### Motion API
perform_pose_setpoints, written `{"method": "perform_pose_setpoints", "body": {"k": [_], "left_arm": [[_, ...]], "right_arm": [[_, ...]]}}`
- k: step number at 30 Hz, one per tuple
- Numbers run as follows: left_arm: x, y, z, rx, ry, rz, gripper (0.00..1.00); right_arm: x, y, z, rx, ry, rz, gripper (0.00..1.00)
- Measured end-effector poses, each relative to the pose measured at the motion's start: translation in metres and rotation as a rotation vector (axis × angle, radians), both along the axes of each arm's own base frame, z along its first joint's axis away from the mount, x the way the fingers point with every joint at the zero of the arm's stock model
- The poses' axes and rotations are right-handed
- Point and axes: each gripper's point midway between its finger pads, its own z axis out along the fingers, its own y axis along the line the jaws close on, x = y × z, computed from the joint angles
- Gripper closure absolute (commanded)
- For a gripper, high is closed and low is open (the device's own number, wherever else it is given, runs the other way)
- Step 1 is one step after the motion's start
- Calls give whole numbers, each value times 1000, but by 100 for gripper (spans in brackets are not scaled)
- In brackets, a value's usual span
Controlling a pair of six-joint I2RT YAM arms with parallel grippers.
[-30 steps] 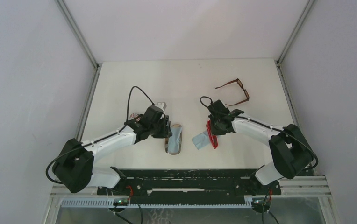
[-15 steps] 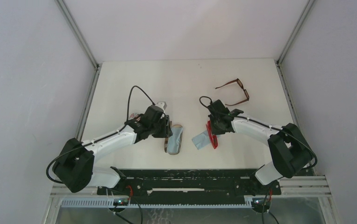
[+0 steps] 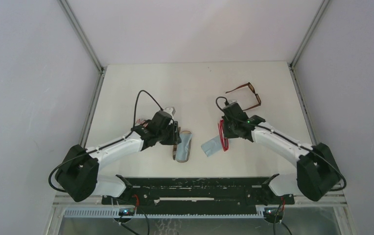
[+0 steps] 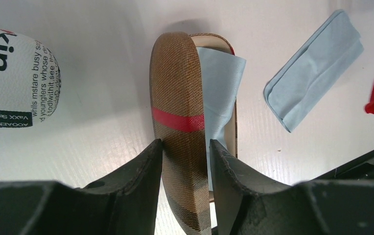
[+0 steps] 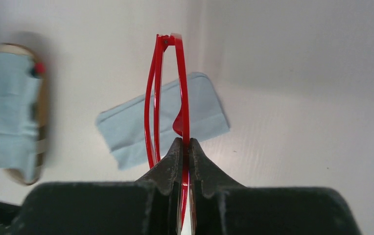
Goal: Organize the sunglasses
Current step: Pick up the sunglasses from the center of the board, then place the sunglasses in the sunglasses case.
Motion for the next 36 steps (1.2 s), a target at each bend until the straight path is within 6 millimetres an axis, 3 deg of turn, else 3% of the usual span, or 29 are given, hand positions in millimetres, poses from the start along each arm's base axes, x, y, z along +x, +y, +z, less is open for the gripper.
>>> {"method": "perform_pose_setpoints", "body": {"k": [5,8,16,22,36], "left_arm": [[-2,-2,0,-2,2,-4,55],[-2,-2,0,-4,3,-4,55],[-3,-4,1,-7,2,-9,56],[-3,-4,1,-7,2,-10,56],[-4,-4,2,-9,1,-11,57]], "right_arm": [[0,21,43,207,-117,-21,100],[-6,37,50,330,-128,-38,100],[-22,88,23,530,6,-77,100],[-24,132,18,643,44,-64,100],[-21,165,8,749,91,-110,100]]}}
